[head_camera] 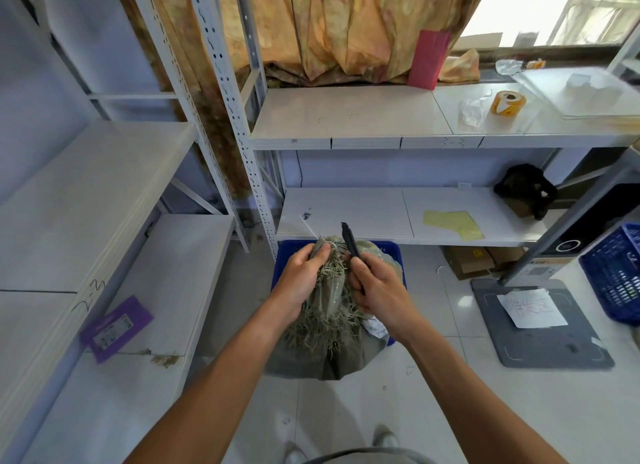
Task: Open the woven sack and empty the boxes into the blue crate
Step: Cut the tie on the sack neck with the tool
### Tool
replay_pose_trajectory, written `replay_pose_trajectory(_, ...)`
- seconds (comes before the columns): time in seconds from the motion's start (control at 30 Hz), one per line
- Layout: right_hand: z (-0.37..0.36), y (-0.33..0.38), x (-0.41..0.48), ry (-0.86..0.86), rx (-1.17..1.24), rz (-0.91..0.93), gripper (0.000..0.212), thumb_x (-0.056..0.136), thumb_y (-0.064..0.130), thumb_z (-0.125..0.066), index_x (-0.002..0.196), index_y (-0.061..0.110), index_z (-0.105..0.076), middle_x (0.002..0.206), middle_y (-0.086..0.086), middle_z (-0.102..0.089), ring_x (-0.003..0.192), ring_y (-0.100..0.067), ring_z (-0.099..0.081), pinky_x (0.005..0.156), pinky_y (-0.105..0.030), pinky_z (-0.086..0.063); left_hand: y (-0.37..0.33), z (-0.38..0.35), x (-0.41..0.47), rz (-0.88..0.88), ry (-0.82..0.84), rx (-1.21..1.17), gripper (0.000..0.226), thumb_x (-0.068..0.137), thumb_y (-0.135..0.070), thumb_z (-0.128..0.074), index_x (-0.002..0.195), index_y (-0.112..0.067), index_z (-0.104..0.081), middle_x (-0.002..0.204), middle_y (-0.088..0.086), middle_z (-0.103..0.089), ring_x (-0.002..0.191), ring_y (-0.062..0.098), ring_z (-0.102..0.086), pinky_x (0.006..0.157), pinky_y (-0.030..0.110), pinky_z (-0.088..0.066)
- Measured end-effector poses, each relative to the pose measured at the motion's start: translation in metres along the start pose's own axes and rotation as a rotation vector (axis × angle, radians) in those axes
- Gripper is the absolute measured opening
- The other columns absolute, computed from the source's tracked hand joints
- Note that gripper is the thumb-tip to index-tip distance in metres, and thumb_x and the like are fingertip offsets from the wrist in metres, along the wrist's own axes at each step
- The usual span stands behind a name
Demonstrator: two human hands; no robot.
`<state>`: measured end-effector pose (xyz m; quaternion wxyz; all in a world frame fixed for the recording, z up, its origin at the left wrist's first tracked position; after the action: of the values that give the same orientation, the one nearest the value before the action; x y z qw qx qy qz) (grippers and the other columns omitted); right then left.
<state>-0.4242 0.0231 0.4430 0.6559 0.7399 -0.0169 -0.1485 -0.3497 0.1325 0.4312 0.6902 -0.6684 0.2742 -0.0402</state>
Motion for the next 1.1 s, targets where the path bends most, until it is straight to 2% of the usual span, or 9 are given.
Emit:
replay_pose_trajectory(0.2,-0.004,-0.001,-0.004,0.0,-0.013,0.009,0.022,0.107,0.025,-0.043,0.097,0.008,-0.051,0.056,0.004,-0.041,0.043,-0.01,-0.032,0.038,-0.022,-0.027,0.0,0.004,0.003,-0.012,-0.066,0.059,0.012,0.104,-0.042,-0.053,0.099,-0.039,-0.063,0.111,-0.015,-0.068,0.105,0.001,-0.062,0.093,0.027,-0.048)
replay_pose_trajectory(0.33,0.004,0.007,-0.009,-0.053,-0.055,0.057,0.019,0.106,0.021,-0.047,0.096,0.007,-0.053,0.055,0.002,-0.047,0.04,-0.014,-0.037,0.037,-0.026,-0.03,-0.003,0.003,-0.001,-0.046,-0.095,0.089,0.039,0.093,-0.057,-0.057,0.123,-0.034,-0.067,0.12,-0.011,-0.072,0.115,0.011,-0.065,0.105,0.04,-0.049)
replay_pose_trajectory(0.47,0.01,0.01,-0.011,-0.066,-0.108,0.084,0.023,0.106,0.025,-0.046,0.094,0.008,-0.055,0.055,0.011,-0.046,0.042,-0.003,-0.038,0.041,-0.018,-0.032,-0.008,0.002,-0.002,-0.074,-0.115,0.132,0.015,0.102,-0.044,-0.054,0.109,-0.039,-0.066,0.112,-0.014,-0.071,0.106,0.002,-0.064,0.092,0.029,-0.048)
replay_pose_trajectory(0.63,0.018,0.011,-0.009,-0.118,-0.192,0.096,0.011,0.099,0.019,-0.05,0.1,0.023,-0.06,0.067,-0.001,-0.055,0.054,-0.017,-0.046,0.053,-0.039,-0.038,-0.018,-0.001,-0.006,-0.15,-0.142,0.237,0.035,0.102,-0.046,-0.052,0.13,-0.027,-0.061,0.107,-0.023,-0.064,0.111,0.004,-0.058,0.102,0.033,-0.046)
replay_pose_trajectory(0.73,0.018,0.026,-0.011,-0.159,-0.275,0.161,0.022,0.101,0.04,-0.046,0.103,0.027,-0.064,0.089,-0.006,-0.067,0.08,-0.027,-0.062,0.074,-0.052,-0.051,-0.021,-0.003,-0.009,-0.21,-0.164,0.31,0.03,0.104,-0.042,-0.051,0.129,-0.027,-0.058,0.111,-0.023,-0.061,0.112,0.003,-0.055,0.098,0.028,-0.043)
replay_pose_trajectory(0.8,0.018,0.036,-0.013,-0.177,-0.388,0.221,0.03,0.104,0.043,-0.042,0.103,0.024,-0.065,0.088,-0.001,-0.068,0.082,-0.022,-0.064,0.078,-0.05,-0.053,-0.022,-0.004,-0.011,-0.238,-0.181,0.339,0.034,0.103,-0.045,-0.051,0.13,-0.025,-0.059,0.121,-0.016,-0.064,0.117,0.005,-0.057,0.101,0.03,-0.045)
replay_pose_trajectory(0.9,0.019,0.04,-0.01,-0.213,-0.566,0.235,0.024,0.104,0.04,-0.043,0.103,0.026,-0.062,0.083,0.005,-0.066,0.079,-0.014,-0.062,0.073,-0.046,-0.051,-0.023,-0.008,-0.017,-0.255,-0.186,0.347,0.007,0.104,-0.038,-0.051,0.106,-0.039,-0.058,0.102,-0.022,-0.063,0.098,-0.01,-0.058,0.086,0.02,-0.045)
replay_pose_trajectory(1.0,0.02,0.038,-0.007,-0.249,-0.668,0.228,0.024,0.104,0.04,-0.04,0.097,0.025,-0.058,0.087,0.009,-0.063,0.082,-0.012,-0.058,0.071,-0.037,-0.045,-0.025,-0.013,-0.025,-0.282,-0.199,0.345,0.012,0.105,-0.034,-0.052,0.097,-0.043,-0.049,0.092,-0.028,-0.057,0.084,-0.024,-0.054,0.077,0.01,-0.039)
replay_pose_trajectory(1.1,0.016,0.04,-0.009,-0.273,-0.743,0.251,0.033,0.104,0.042,-0.035,0.086,0.022,-0.054,0.083,0.009,-0.058,0.079,-0.015,-0.055,0.071,-0.039,-0.043,-0.023,-0.013,-0.027,-0.346,-0.224,0.328,0.011,0.104,-0.035,-0.053,0.097,-0.031,-0.061,0.093,-0.012,-0.069,0.089,-0.002,-0.064,0.082,0.027,-0.051)
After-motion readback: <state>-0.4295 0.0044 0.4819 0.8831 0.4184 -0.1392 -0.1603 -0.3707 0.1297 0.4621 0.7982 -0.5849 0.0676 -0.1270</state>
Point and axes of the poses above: each hand's wrist, its own x-axis towards the middle knuckle, its own z-axis out of the back of the hand, y = z × x, the point moved 9 cm from there along x, towards the middle knuckle
